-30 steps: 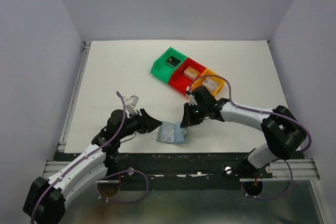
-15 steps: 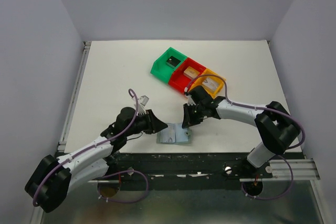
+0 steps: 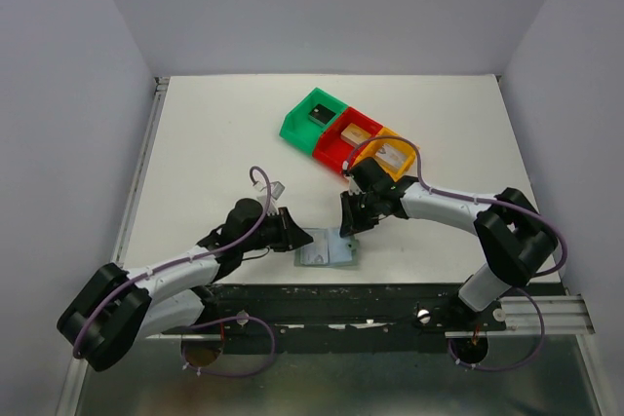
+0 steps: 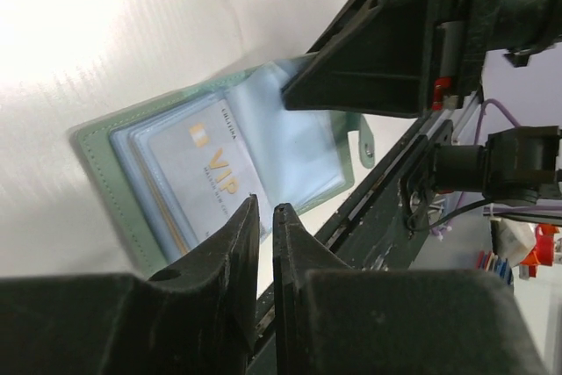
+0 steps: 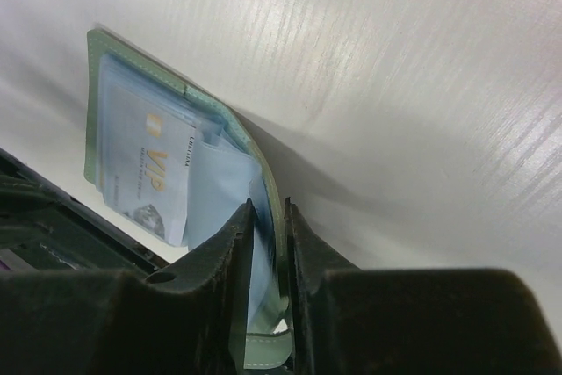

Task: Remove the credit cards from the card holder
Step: Open the card holder at the center of the board, then remove the credit card from the card holder.

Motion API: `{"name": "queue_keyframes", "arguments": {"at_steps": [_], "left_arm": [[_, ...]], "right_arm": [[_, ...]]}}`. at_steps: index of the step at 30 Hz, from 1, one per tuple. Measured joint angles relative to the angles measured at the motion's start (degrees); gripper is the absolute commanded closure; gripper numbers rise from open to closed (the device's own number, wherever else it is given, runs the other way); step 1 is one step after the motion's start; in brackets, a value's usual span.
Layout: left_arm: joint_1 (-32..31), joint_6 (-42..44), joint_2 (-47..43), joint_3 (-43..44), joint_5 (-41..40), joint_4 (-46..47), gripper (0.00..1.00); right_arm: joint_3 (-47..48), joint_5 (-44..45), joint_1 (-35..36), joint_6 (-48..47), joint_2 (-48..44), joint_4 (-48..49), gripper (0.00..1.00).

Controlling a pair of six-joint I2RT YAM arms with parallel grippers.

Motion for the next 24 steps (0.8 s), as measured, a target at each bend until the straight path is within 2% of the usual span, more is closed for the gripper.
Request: {"name": "queue_keyframes", "arguments": {"at_steps": [10,24], "left_arm": [[-0.1,0.8,7.0,0.0,-0.1,1.7,0.83],[-0.5,1.0,9.9,0.0,-2.0,2.8,0.97]], "right_arm": [[0.3,0.7,0.0,-0.3,-0.4,-1.8,0.66],[0.3,1.3,0.0,-0.5,-1.6,-2.8,0.58]]}}
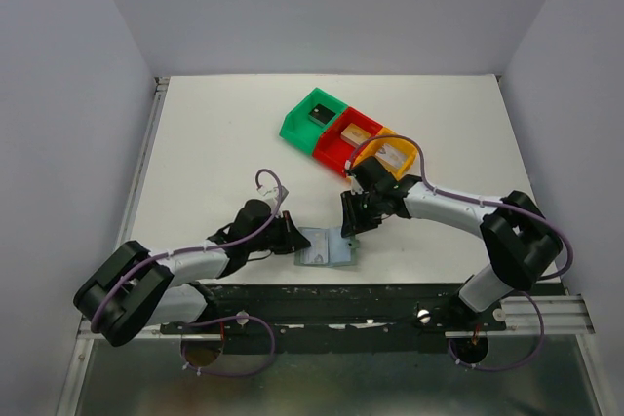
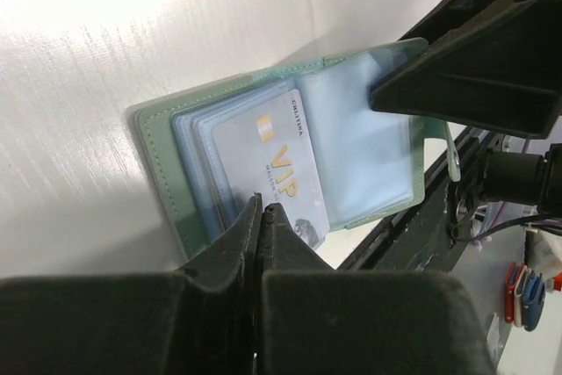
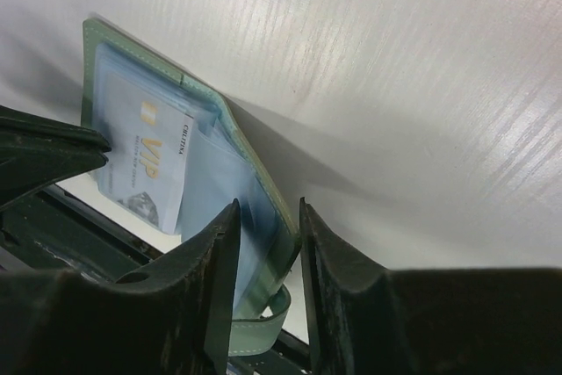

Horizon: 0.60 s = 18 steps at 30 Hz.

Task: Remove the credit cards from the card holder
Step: Remove the credit card from the card holder.

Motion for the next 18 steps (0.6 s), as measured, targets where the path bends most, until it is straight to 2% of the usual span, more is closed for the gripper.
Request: {"name": "queue_keyframes", "arguments": {"at_steps": [8,13,15,18], "left_arm": [[-1.0,0.3,1.9,0.8,-1.7,0.0,1.00],[-2.2,0.7,2.6,1.7,-3.1,-0.5,1.00],[-2.5,0.8,2.6,2.0,-3.7,-0.8,1.00],[-3.0,0.9,2.6,2.1,-4.5,-0.9,1.00]], "right_arm": [[0.3,0.7,0.0,0.0,-1.4,-1.2,0.48],[1.2,2.1,0.0,0.0,-4.2,-3.4,0.46],[1.6,2.8,0.0,0.1,-6.5,-4.0,0.48],[1.9,3.2,0.0,0.5,-11.7,-4.1,0.58]]}}
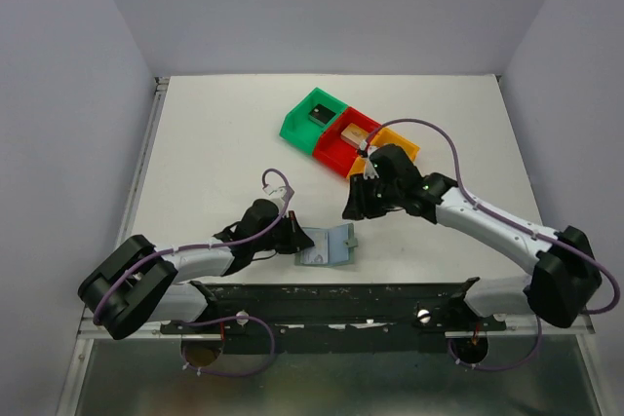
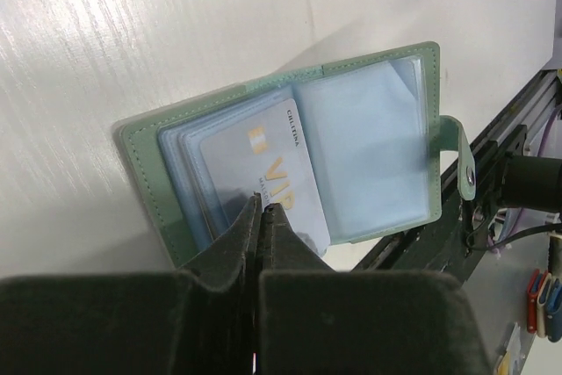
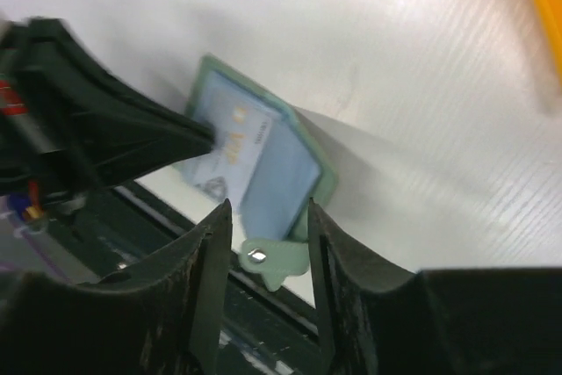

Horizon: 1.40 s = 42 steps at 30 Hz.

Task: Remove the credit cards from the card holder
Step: Remove the credit card from the card holder.

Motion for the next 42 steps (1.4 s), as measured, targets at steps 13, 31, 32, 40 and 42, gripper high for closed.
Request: {"name": "queue_keyframes", "arguments": {"at_steps": [13,31,32,40,42], "left_arm": [[-1.0,0.0,-0.1,0.1,-1.6,0.0,1.00],[-1.4,-0.2,-5.5,-1.0,-4.1,-2.6,1.00],[-1.4,-0.2,-6.1,-1.1,-4.3,-2.8,1.00],[-1.4,-0.2,-7.3,-1.6,-5.0,-4.1,1.00],[-1.4,-0.2,-7.5,-1.9,-5.1,-4.7,1.00]], "right_arm": [[-5.6,-17.0,2.0,8.0,-0.1,20.3,0.75],[-13.7,-17.3,2.1,14.2,11.4,29.1,0.62],[-13.8,-17.2,2.1,14.2,11.6,29.2,0.62],[-14.0,-16.3,2.1,15.0,13.0,30.1,0.60],[-14.0,-16.3,2.1,15.1,13.1,30.5,0.60]]}}
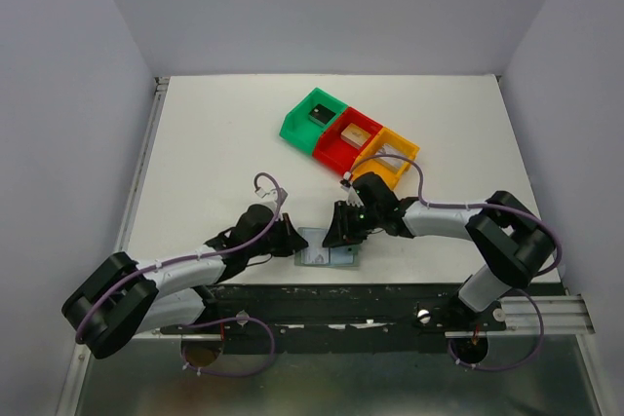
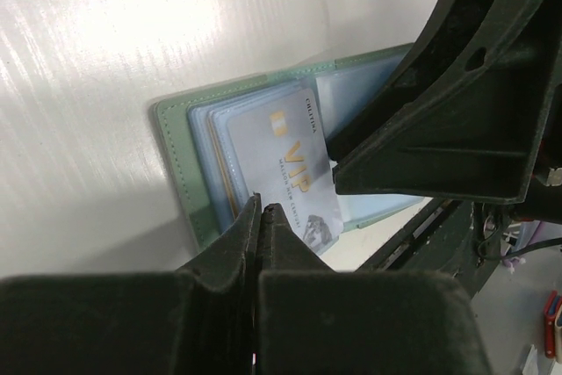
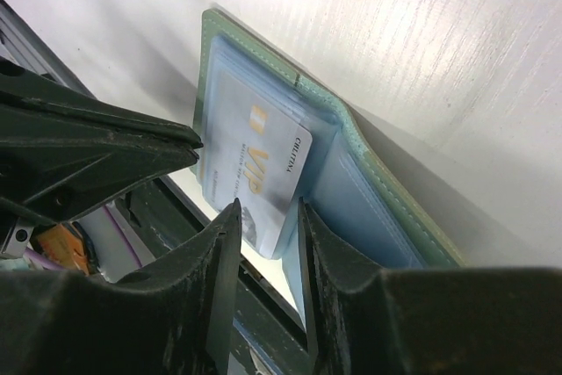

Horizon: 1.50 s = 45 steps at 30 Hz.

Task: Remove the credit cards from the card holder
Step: Remove the credit card from the card holder.

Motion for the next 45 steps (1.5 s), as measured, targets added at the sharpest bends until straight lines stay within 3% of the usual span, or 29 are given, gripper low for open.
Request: {"name": "queue_keyframes", "arguments": {"at_steps": [31,45], "left_arm": [[-1.1,-0.2,0.3,-0.4,-2.4,-1.7,1.00],[-1.4,-0.2,1.2,-0.4,-2.6,-0.7,1.00]], "right_arm": [[-4.2,-0.1,0.0,5.2,0.4,9.7,0.65],[-7.0,-1.9,-0.3,8.7,0.4,15.7,0.62]]}}
